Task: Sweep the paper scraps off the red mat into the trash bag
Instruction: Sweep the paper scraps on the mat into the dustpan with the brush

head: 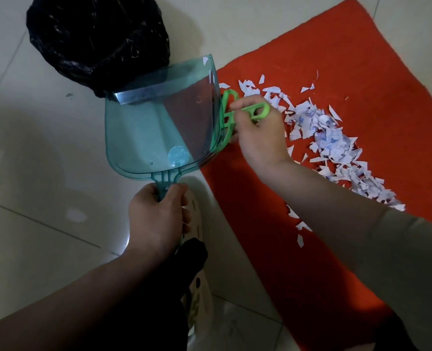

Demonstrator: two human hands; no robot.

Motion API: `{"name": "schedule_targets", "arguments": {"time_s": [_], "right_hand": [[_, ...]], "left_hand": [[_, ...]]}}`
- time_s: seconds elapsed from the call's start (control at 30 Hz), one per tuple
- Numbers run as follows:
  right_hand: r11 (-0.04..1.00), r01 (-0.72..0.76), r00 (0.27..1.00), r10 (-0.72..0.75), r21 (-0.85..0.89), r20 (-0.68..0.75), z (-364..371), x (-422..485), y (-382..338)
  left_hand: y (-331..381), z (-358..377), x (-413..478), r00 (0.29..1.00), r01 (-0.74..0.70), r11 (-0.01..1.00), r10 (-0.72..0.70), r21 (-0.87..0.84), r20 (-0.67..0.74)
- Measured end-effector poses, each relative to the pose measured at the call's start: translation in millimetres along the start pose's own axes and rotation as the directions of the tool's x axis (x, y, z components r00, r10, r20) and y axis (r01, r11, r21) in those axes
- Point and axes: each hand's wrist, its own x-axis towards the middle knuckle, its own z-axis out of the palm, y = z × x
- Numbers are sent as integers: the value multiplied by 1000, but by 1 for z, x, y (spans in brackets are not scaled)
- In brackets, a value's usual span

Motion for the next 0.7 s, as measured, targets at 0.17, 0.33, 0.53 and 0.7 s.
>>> {"name": "schedule_targets", "arguments": {"time_s": [0.17,0.33,0.53,0.7], "right_hand": [[993,-85,992,76,-82,-103,-14,4,7],[998,-57,968,53,-10,-246,-35,-4,10],[997,-76,996,77,25,-38,-16,-7,13],[991,-97,978,78,-90,-195,-28,1,16]], "left_hand": [[-3,1,2,1000,9,1000,-9,9,10],[-2,1,0,1000,-9,999,9,44,6],[1,4,-2,1000,-1,1000,0,26,7],[0,5,-2,1000,-2,999,1,37,7]]}}
